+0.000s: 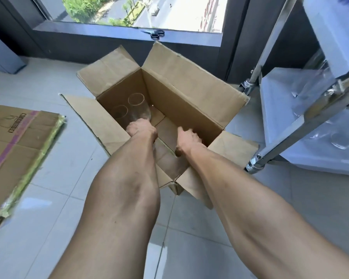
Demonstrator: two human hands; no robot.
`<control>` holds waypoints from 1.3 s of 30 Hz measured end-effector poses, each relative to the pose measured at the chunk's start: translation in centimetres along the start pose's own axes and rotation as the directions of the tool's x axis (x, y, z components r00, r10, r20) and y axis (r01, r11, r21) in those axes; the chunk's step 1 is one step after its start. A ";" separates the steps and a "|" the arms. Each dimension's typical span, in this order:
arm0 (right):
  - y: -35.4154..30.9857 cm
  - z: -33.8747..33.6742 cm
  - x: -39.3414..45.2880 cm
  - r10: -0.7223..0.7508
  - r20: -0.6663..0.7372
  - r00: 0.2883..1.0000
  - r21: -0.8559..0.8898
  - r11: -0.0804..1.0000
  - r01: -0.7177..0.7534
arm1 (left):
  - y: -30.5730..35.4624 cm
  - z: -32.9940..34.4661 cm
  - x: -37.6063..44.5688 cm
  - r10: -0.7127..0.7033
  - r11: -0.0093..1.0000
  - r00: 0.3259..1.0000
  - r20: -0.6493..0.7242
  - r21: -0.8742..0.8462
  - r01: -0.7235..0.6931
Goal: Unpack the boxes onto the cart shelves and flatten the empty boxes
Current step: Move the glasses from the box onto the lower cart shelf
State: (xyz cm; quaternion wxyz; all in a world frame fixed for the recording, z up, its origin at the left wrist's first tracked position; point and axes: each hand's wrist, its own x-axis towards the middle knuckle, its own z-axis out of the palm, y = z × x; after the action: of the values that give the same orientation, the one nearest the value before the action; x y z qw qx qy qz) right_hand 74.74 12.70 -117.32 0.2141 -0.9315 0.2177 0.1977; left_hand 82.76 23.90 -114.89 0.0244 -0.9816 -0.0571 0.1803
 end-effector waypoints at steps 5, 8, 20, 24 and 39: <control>-1.9 1.2 1.3 -0.181 -0.090 0.979 0.096 0.977 0.190 | 0.1 0.3 2.2 0.128 0.991 0.991 -0.040 -0.035 -0.130; -3.4 2.5 1.3 -0.210 -0.101 0.972 0.322 0.918 0.232 | -0.2 0.0 2.8 0.248 0.956 0.964 0.100 -0.189 -0.227; -3.1 2.0 2.2 0.155 -0.256 0.954 0.505 0.863 -0.005 | 2.1 -0.2 4.4 -0.508 0.315 0.839 0.195 -0.865 0.391; -3.5 2.9 2.5 0.087 -0.296 0.951 0.445 0.894 0.056 | 1.6 1.0 5.2 -0.571 0.244 0.796 0.203 -0.883 0.400; -3.8 3.8 3.4 0.148 -0.353 0.924 0.515 0.855 0.060 | 2.8 3.7 9.0 -0.679 0.146 0.723 0.130 -0.941 0.306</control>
State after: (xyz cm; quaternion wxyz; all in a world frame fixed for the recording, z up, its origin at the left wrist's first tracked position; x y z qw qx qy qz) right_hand 78.39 16.54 -120.84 0.4048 -0.8547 0.3216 -0.0475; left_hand 90.05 22.32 -121.67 -0.4641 -0.7497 -0.4666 -0.0698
